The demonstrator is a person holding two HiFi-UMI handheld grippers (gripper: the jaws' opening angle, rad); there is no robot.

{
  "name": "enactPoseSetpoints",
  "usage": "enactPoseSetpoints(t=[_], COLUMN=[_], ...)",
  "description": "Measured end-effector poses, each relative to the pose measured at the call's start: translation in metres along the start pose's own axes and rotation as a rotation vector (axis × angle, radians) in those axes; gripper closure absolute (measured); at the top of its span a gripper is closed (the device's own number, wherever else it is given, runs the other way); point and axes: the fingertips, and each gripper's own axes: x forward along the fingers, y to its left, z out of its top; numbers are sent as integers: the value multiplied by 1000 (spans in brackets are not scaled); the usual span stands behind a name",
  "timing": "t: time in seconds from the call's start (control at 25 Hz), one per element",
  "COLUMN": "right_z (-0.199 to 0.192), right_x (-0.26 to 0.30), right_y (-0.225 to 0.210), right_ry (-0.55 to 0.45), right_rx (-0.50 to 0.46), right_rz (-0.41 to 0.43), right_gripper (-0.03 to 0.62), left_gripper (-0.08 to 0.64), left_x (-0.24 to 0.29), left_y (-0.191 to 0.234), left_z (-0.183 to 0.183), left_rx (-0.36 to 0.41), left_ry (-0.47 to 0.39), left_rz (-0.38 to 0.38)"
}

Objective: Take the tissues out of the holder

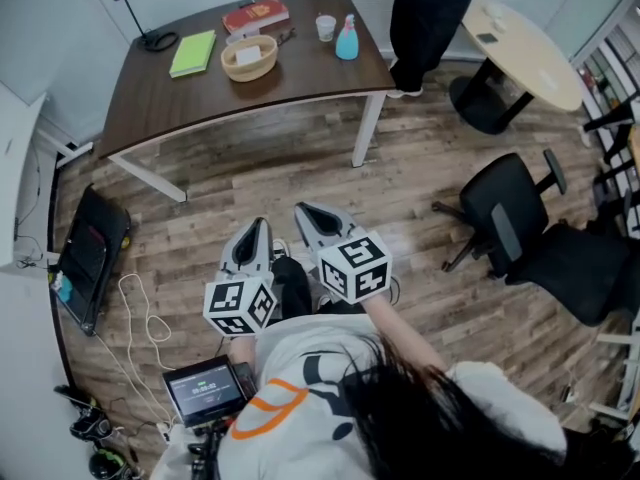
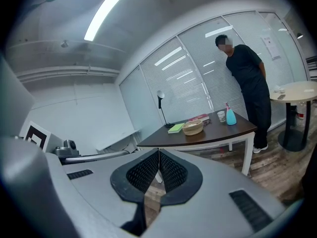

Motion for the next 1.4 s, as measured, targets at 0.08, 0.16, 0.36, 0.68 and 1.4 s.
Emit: enactPoseSetpoints(t=[0.08, 0.16, 0.36, 0.68, 1.4], right_z=[2, 6, 18, 41, 84], right_x=[8, 15, 45, 126, 280], right_y=[-8, -16, -26, -29, -39], right_ry=[7, 10, 10, 26, 20], right_rx=[-3, -1, 12, 13, 49], right_rz=[-13, -27, -51, -56, -104], right_gripper=[580, 581, 581, 581, 580], left_gripper=[555, 555, 555, 555, 555], left_x=[12, 24, 50, 92, 181], left_y=[6, 10, 29, 93, 217], left_z=[2, 5, 15, 48, 101], left_rx=[-4, -7, -2, -8, -33], left_ry=[6, 11, 29, 34, 60], left_rz=[-7, -17, -40, -41, -108])
